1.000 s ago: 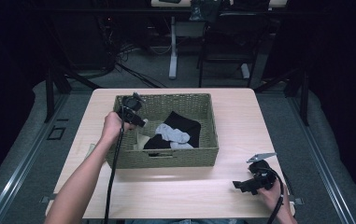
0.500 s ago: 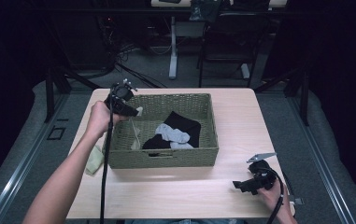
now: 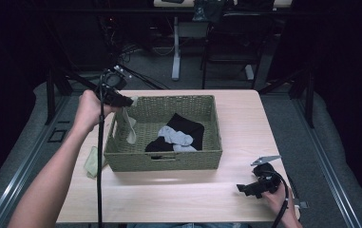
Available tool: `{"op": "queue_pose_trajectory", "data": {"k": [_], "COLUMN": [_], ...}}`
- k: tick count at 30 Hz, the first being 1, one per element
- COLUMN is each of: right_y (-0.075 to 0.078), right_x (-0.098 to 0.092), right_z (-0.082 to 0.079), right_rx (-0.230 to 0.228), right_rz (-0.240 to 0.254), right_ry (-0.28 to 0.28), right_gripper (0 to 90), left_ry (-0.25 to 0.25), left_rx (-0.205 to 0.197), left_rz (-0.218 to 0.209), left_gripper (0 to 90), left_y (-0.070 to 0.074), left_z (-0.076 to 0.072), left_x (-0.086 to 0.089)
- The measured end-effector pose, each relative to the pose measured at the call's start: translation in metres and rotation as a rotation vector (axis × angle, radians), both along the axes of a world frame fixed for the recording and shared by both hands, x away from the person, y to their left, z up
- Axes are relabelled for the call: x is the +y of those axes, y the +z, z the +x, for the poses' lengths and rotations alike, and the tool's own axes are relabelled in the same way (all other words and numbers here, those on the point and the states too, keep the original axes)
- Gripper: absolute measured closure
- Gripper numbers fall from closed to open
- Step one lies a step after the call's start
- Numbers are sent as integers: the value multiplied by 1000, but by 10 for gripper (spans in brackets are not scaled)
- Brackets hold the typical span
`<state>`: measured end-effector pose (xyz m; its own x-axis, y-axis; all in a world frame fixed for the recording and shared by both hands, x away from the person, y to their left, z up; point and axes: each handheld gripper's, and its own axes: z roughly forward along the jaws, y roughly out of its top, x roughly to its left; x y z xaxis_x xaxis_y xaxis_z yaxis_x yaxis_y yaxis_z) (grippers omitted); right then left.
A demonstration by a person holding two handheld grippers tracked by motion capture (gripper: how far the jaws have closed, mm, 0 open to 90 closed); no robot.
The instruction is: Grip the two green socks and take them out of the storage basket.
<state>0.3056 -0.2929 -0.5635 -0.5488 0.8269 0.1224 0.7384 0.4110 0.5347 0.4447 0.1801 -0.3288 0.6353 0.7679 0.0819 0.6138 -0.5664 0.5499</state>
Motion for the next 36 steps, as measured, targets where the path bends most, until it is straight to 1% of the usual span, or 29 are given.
{"op": "queue_pose_trajectory", "data": {"k": [1, 2, 3, 4, 7, 11, 14, 17, 21, 22, 23, 26, 30, 32, 33, 34, 35, 36], "right_y": [-1, 0, -1, 0, 0, 0, 0, 0, 0, 0, 0, 0, 0, 0, 0, 0, 0, 0], "right_x": [0, 0, 0, 0, 0, 0, 0, 0, 0, 1, 1, 0, 0, 0, 0, 0, 0, 0], "right_z": [0, 0, 0, 0, 0, 0, 0, 0, 0, 0, 0, 0, 0, 0, 0, 0, 0, 0], "right_rx": [-2, 4, -1, 9, 7, 7, 6, 7, 3, 5, 4, 9, 7, 8, 8, 11, 11, 12], "right_rz": [8, 7, 1, 8, 7, 8, 7, 7, 5, 13, 12, 5, 5, 6, 6, 5, 6, 5], "right_ry": [-4, 3, -5, 1, -1, -2, -1, 1, -1, -3, -3, -1, -4, -4, -4, -3, -3, -3], "right_gripper": [27, 27, 27, 27, 27, 27, 27, 27, 27, 27, 27, 27, 27, 27, 27, 27, 27, 27], "left_ry": [5, 7, 11, 15, 35, 59, 76, 101, 136, 153, 157, 191, 223, 237, 250, 255, 262, 264], "left_rx": [-6, -11, -18, -22, -42, -65, -70, -70, -66, -62, -59, -51, -32, -13, -3, 5, 16, 26], "left_rz": [-2, -4, -5, -8, -17, -21, -21, -27, -38, -43, -43, -46, -54, -66, -65, -63, -70, -74], "left_gripper": [869, 869, 869, 869, 869, 869, 869, 868, 869, 868, 868, 868, 868, 868, 868, 867, 868, 868], "left_y": [4, 6, 10, 15, 25, 35, 39, 39, 33, 30, 28, 17, 0, -11, -19, -23, -32, -37], "left_z": [-1, -2, -3, -5, -9, -16, -20, -25, -30, -32, -32, -34, -35, -35, -34, -34, -33, -33], "left_x": [3, 5, 8, 12, 22, 36, 47, 61, 81, 90, 92, 108, 123, 130, 133, 134, 137, 138]}}
